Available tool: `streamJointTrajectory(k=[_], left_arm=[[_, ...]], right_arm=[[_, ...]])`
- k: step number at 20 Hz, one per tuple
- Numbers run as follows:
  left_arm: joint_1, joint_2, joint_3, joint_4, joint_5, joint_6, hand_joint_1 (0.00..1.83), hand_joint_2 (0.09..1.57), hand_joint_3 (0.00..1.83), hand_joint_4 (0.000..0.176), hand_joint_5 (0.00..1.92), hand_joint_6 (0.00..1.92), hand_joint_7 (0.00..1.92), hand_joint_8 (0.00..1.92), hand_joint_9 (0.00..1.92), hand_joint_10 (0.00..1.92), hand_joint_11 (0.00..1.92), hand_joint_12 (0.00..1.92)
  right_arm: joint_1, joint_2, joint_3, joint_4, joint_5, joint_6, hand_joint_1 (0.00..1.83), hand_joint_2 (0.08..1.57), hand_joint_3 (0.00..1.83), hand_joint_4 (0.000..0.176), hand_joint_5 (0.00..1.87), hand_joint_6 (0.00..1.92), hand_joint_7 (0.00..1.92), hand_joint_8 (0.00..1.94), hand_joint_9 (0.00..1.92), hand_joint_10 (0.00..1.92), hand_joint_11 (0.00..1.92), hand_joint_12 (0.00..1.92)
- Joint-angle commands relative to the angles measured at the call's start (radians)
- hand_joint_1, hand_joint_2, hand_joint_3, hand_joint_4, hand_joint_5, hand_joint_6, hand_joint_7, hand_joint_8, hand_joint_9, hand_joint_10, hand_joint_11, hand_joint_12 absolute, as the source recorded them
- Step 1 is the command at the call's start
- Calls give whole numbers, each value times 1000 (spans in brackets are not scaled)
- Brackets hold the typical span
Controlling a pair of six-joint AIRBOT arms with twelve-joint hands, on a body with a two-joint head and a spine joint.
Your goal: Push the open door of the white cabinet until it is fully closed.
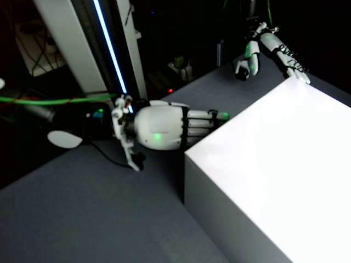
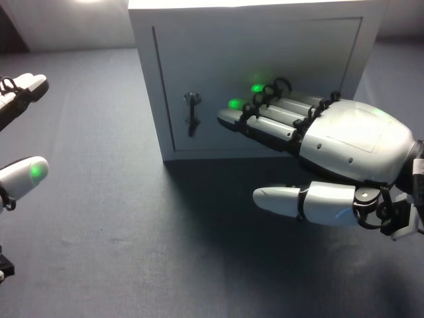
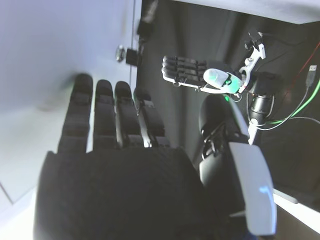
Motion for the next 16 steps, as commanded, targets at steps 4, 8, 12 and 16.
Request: streamJointTrajectory(k=[4,8,12,16], left_arm=[[3,-1,-6,-25,-140,-6,252,1447,0,0,36,8,0,0,0,0,0,0],[17,2,-11,-38,-155,-6,260,1440,0,0,46,5,0,0,0,0,0,0],[30,7,-18,-48,-168,-6,285,1444,0,0,45,2,0,0,0,0,0,0],[45,10,-25,-64,-194,-6,293,1450,1,0,28,0,0,0,0,0,0,0]], right_arm=[[12,12,-35,-31,156,17,14,1325,0,0,0,0,1,0,23,10,16,8],[2,54,-70,-76,205,70,0,1327,0,0,16,4,137,11,154,14,0,469],[-40,122,-121,-89,278,80,72,1315,0,0,30,1,96,0,97,3,0,410],[-108,205,-169,-55,390,84,91,1311,0,0,0,0,4,1,0,0,0,0]])
